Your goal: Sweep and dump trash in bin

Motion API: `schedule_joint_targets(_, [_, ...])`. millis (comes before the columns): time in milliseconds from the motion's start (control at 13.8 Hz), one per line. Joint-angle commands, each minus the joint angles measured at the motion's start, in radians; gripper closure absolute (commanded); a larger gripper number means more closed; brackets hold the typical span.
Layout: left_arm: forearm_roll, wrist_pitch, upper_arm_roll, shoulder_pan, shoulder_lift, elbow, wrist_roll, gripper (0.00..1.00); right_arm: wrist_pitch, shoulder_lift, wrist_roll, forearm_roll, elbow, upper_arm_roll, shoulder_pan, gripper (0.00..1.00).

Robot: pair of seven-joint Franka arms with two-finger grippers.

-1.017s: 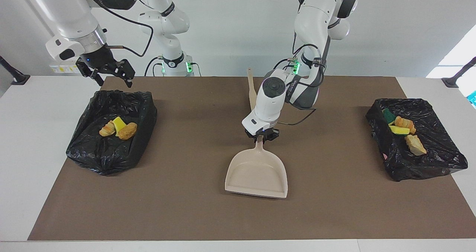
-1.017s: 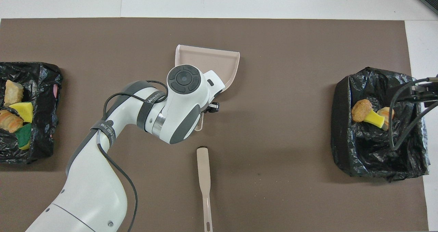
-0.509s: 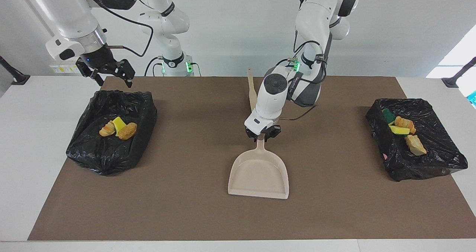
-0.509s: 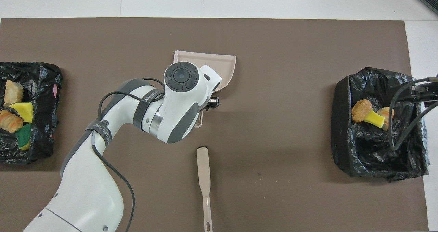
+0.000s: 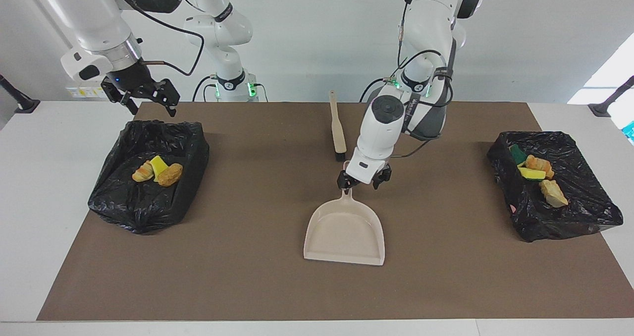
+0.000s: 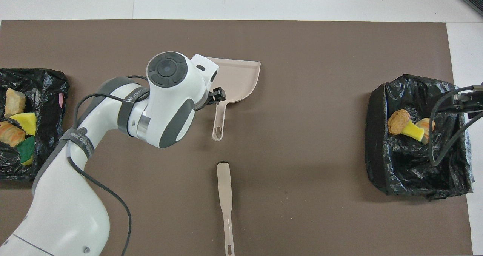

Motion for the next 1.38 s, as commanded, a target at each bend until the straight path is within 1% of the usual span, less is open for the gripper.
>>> schedule_joint_targets(0, [0.002, -0.034, -0.003, 0.066, -0.048, -0.015, 0.038, 0.0, 0.026, -0.024, -0.017, 0.011, -0.03, 0.005, -0.01, 0.0])
schedule_joint_targets(145, [0.002, -0.073, -0.001, 0.122, -0.063, -0.015, 0.126, 0.0, 0.026, -0.023, -0.017, 0.011, -0.03, 0.005, -0.01, 0.0])
schedule_joint_targets(291, [0.002, -0.107, -0.001, 0.19, -0.111, -0.023, 0.224, 0.0, 0.026, -0.023, -0.017, 0.011, -0.03, 0.005, -0.01, 0.0])
schedule_joint_targets(509, [0.002, -0.228, -0.001, 0.271, -0.175, -0.034, 0.398, 0.0, 0.026, -0.025, -0.017, 0.011, -0.03, 0.005, -0.01, 0.0])
schedule_joint_targets(654, [0.002, -0.264, -0.003, 0.325, -0.227, -0.063, 0.525, 0.0, 0.026, -0.023, -0.017, 0.011, -0.03, 0.005, -0.01, 0.0])
schedule_joint_targets(799, [0.002, -0.308, -0.001, 0.362, -0.261, -0.064, 0.622, 0.0, 0.026, -0.024, -0.015, 0.011, -0.03, 0.005, -0.01, 0.0])
schedule_joint_targets(1090, [0.004, -0.362, 0.012, 0.374, -0.33, -0.063, 0.655, 0.0, 0.026, -0.024, -0.015, 0.011, -0.03, 0.005, -0.01, 0.0])
schedule_joint_targets(1163, [0.016, -0.385, 0.017, 0.379, -0.352, -0.058, 0.655, 0.0, 0.027, -0.023, -0.01, 0.011, -0.029, 0.005, -0.007, 0.0])
schedule_joint_targets(1308, [0.082, -0.414, 0.019, 0.382, -0.379, -0.049, 0.655, 0.0, 0.027, -0.023, -0.01, 0.011, -0.029, 0.005, -0.009, 0.0])
